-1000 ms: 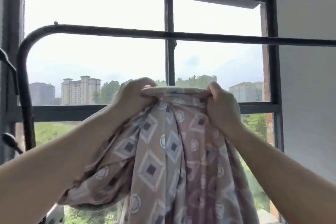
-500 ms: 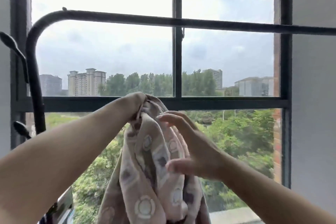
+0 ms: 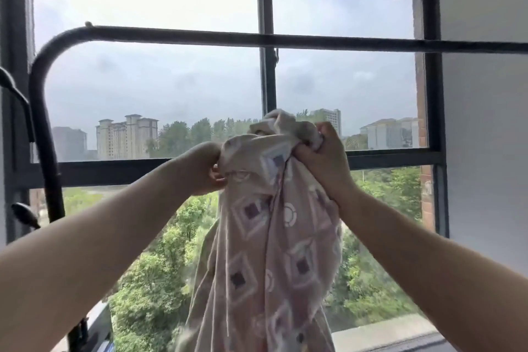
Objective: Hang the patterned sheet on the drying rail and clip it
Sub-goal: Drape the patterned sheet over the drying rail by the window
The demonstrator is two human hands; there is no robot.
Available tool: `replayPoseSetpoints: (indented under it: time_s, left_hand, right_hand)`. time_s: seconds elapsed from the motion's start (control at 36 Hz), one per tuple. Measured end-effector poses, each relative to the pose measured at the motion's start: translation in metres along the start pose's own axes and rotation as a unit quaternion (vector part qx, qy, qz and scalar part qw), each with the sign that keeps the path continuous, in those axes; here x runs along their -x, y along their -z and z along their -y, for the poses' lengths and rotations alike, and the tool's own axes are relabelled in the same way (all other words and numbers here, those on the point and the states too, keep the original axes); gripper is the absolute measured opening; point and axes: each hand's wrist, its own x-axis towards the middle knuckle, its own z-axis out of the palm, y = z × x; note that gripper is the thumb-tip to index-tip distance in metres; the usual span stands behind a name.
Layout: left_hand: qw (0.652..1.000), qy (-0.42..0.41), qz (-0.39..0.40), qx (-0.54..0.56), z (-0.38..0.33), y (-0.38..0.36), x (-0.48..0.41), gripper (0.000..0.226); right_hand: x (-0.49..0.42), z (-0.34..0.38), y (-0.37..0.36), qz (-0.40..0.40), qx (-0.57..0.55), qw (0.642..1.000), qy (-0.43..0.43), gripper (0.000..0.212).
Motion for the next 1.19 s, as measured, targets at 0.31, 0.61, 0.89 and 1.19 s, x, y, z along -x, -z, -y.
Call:
replayPoseSetpoints:
  time_s: [0.31, 0.61, 0.89, 1.19]
  left_hand:
    - [0.956, -0.180, -0.022, -0.231, 0.042, -0.037, 0.041, 0.088]
    - [0.946, -0.251, -0.138, 0.153, 0.000, -0.027, 0.028, 0.024]
    - [0.928, -0.325, -0.163, 0.080, -0.027, -0.021, 0.036, 0.023]
    - [0.906, -0.292, -0.288, -0.101, -0.015, -0.012, 0.026, 0.027]
  right_hand:
    - [-0.033, 0.008, -0.021, -0.099, -0.102, 0.970, -0.198, 0.017]
    - [-0.005, 0.015, -0.009, 0.226, -0.197, 0.946, -0.122, 0.055]
    - [-0.041, 0.050, 0.030, 0.003, -0.018, 0.998, 0.056, 0.017]
    - [-0.042, 0.026, 0.046, -0.086, 0.172, 0.980, 0.053, 0.015]
